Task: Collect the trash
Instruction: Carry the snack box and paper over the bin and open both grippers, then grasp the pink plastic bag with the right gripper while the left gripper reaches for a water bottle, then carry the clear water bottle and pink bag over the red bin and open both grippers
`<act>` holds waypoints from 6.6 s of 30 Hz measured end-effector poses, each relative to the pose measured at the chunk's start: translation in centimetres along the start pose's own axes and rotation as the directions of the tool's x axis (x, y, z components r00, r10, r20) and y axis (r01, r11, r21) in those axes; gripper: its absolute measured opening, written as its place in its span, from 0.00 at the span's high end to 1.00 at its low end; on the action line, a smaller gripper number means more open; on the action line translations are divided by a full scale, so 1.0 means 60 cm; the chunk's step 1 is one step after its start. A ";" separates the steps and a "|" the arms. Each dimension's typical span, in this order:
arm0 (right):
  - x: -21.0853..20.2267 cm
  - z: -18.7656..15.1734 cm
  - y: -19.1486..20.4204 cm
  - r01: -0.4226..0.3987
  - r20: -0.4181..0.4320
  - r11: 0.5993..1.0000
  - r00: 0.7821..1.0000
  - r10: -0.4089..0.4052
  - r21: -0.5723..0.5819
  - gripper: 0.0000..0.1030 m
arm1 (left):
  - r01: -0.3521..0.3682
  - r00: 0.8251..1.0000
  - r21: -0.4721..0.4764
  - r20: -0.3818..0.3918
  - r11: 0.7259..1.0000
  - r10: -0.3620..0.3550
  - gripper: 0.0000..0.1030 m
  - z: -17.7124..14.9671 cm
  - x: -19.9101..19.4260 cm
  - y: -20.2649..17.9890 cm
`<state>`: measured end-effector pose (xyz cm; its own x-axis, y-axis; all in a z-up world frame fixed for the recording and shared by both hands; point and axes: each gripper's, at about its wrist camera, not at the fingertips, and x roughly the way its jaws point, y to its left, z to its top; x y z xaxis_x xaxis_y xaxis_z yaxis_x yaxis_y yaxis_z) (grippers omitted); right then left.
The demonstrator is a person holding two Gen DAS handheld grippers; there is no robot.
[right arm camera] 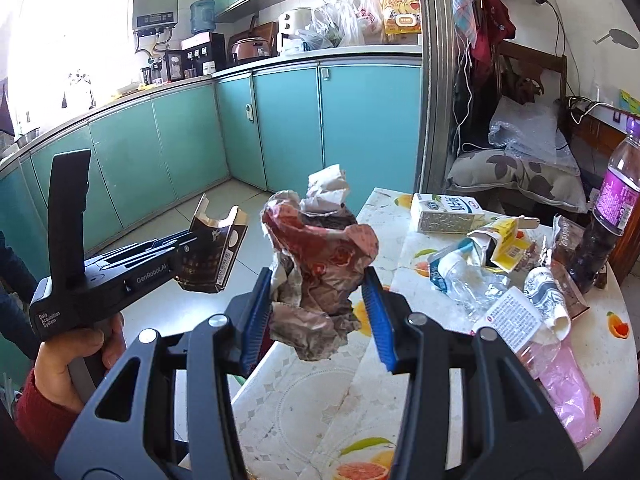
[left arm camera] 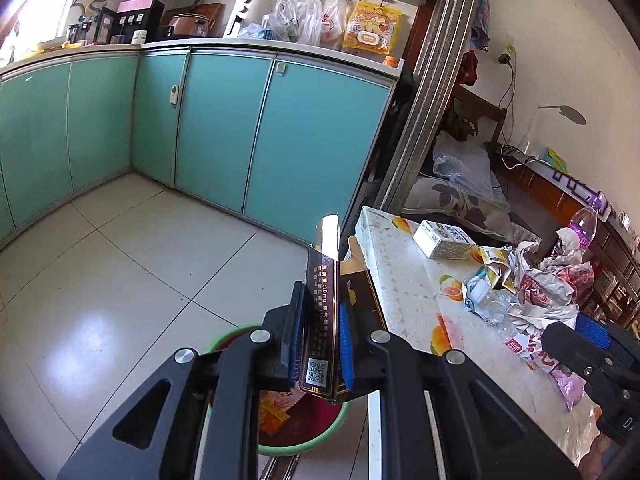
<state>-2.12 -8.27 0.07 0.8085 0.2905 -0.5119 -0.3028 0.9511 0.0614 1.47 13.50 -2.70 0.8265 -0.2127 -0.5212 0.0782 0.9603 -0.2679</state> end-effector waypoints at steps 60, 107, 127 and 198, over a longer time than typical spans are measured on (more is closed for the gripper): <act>0.237 0.050 -0.015 -0.184 -0.272 0.954 0.930 0.247 0.237 0.46 | -0.073 0.984 -0.035 -0.164 0.997 0.067 0.42 -0.043 0.068 0.054; -0.085 -0.178 -0.430 0.212 -0.266 0.958 0.951 -0.157 0.192 0.77 | 0.001 0.959 -0.098 -0.281 0.995 -0.029 0.16 -0.086 0.189 -0.448; -0.125 -0.151 -0.420 0.088 -0.101 0.952 0.993 -0.061 0.294 0.77 | 0.149 0.960 0.033 -0.246 0.988 -0.137 0.48 -0.098 0.077 -0.415; -0.059 -0.071 -0.209 0.059 0.000 0.956 0.998 -0.061 0.288 0.76 | 0.261 0.932 0.254 -0.317 0.931 -0.175 0.46 -0.101 0.068 -0.210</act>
<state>-3.38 -21.67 -2.54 0.8254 0.2317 -0.5148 -0.0968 0.9565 0.2753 0.47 -0.53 -6.33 0.5799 -0.4237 -0.6959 0.4307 0.8844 -0.1795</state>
